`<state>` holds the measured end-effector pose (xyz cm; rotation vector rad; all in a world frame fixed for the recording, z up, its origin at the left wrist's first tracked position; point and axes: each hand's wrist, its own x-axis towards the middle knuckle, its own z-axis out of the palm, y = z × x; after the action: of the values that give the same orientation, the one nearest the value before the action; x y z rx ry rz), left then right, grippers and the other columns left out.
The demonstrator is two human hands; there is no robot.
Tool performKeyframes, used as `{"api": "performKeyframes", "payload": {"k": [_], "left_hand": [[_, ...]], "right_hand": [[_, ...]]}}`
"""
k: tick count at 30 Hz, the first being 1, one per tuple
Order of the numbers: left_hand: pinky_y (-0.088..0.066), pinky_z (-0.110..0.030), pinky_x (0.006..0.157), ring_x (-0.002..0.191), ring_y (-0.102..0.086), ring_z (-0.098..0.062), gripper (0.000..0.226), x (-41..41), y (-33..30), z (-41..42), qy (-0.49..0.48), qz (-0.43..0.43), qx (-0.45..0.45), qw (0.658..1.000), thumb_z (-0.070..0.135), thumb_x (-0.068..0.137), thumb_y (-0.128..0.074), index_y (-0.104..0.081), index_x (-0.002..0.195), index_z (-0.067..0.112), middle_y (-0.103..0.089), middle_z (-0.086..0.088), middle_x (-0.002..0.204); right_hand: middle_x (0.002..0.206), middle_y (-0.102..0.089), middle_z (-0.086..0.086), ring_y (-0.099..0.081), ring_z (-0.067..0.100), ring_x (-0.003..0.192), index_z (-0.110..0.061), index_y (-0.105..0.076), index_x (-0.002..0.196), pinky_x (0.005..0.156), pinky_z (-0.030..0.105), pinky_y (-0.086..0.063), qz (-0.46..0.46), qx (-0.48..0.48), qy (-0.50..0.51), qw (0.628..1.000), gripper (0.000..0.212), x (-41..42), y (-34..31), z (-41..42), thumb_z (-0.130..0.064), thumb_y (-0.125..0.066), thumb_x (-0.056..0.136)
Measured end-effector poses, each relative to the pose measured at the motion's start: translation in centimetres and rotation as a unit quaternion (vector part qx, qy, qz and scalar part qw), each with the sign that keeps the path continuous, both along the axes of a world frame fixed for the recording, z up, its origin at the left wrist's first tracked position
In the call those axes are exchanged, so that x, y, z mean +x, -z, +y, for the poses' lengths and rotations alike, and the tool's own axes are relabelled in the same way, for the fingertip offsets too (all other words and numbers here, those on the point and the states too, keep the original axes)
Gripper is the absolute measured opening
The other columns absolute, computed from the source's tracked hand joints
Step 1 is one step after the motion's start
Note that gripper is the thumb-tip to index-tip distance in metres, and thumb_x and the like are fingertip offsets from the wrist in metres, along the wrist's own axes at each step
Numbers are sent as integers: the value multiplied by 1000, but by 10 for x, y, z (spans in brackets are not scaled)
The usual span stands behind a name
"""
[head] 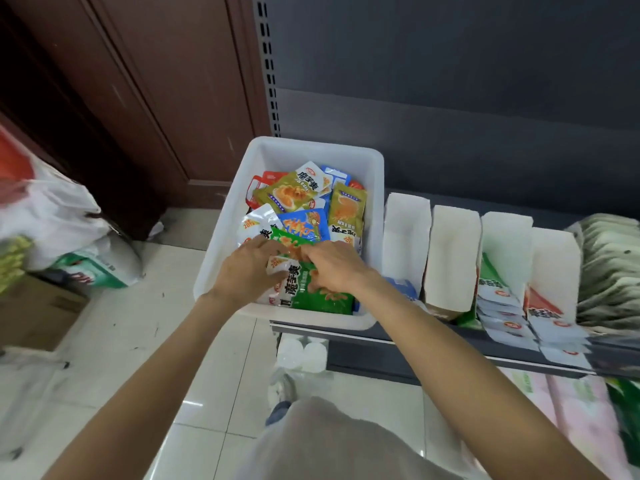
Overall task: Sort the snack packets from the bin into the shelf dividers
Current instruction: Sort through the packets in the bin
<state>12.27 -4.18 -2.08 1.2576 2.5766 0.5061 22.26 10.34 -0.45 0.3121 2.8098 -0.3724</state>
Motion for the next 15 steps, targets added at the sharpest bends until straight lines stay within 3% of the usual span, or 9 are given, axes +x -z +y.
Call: {"api": "performKeyframes", "payload": {"k": [3, 6, 9, 11, 13, 15], "left_hand": [[-44, -30, 74, 91, -64, -23, 43, -2, -6, -2, -78, -48, 75, 993, 25, 81, -71, -58, 122, 19, -55, -5, 120], [-47, -30, 78, 93, -64, -20, 37, 0, -11, -3, -142, -98, 141, 975, 23, 85, -67, -58, 121, 18, -59, -5, 117], [-48, -22, 75, 94, -62, -11, 39, 10, -18, 2, -192, -195, 207, 939, 26, 85, -68, -56, 122, 21, -61, 4, 113], [-48, -19, 76, 94, -61, -5, 44, 22, -28, 9, -205, -316, 248, 892, 28, 83, -71, -54, 123, 23, -61, 9, 109], [-54, -27, 81, 97, -65, -13, 45, 34, -36, 17, -174, -416, 273, 850, 28, 80, -74, -57, 121, 19, -66, 4, 108], [-57, -33, 78, 93, -68, -21, 30, 45, -42, 25, -136, -429, 295, 843, 19, 82, -71, -64, 111, 16, -71, 0, 98]], "right_hand": [[94, -65, 3, -63, 22, 87, -14, -56, 114, 76, 35, -51, 61, -31, 93, 993, 43, -1, 1, 10, -28, -75, 78], [87, -65, 1, -63, 20, 83, -13, -63, 102, 75, 34, -51, 109, -31, 152, 982, 27, -1, -1, 13, -29, -72, 82], [90, -67, 0, -61, 14, 86, -12, -66, 100, 71, 27, -45, 198, -138, 218, 946, 17, 5, -14, 11, -24, -65, 89], [103, -69, 3, -62, 14, 98, -14, -64, 103, 82, 32, -50, 264, -324, 297, 858, 14, 12, -28, 10, -19, -63, 90], [107, -69, 5, -66, 19, 100, -20, -59, 105, 86, 41, -54, 296, -493, 342, 744, 18, 24, -41, 7, -11, -63, 89], [107, -69, 6, -67, 18, 97, -20, -55, 111, 83, 40, -56, 323, -545, 358, 686, 29, 38, -49, 6, -4, -63, 88]]}}
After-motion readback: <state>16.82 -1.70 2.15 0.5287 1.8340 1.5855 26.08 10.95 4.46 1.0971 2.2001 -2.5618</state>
